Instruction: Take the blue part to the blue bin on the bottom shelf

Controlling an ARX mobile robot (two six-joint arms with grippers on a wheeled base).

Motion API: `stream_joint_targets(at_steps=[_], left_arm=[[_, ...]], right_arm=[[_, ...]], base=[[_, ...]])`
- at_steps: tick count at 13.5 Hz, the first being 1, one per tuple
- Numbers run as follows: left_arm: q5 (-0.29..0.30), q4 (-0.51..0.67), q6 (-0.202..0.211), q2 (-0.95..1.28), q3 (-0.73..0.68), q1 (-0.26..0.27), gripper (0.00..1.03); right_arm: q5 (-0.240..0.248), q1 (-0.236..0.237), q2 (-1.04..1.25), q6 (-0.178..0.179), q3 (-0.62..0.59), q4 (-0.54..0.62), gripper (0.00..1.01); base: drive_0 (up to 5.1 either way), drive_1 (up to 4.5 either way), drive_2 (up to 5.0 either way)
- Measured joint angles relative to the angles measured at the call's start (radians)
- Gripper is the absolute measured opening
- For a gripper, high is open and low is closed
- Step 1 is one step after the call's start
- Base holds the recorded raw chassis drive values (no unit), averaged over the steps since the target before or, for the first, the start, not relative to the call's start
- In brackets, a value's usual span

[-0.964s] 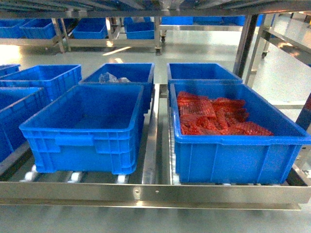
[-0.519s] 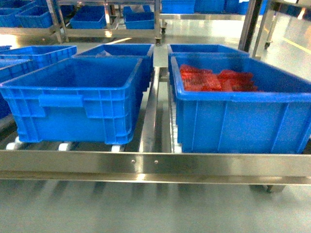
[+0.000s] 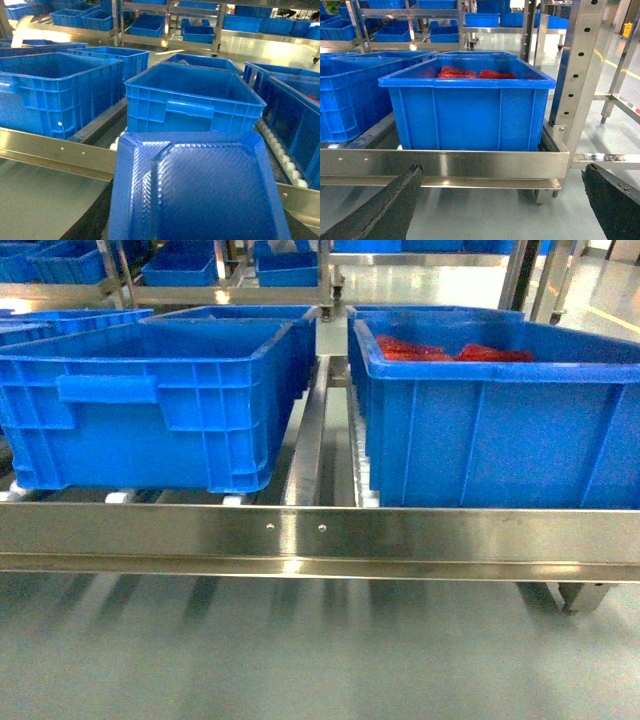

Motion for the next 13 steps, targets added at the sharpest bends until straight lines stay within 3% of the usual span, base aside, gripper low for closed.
stream_joint_targets(at_steps=[4, 13], left_arm=[[0.000, 0.002, 0.000, 0.000, 0.000, 0.000, 0.43], [0.000, 0.002, 0.000, 0.000, 0.000, 0.000, 0.43]], right_arm=[[0.001, 0.000, 0.000, 0.000, 0.000, 0.001, 0.98], [0.000, 0.000, 0.000, 0.000, 0.000, 0.001, 0.98]], base=[[0.0, 0.75, -0.7], [0.0, 4.16, -4.1]])
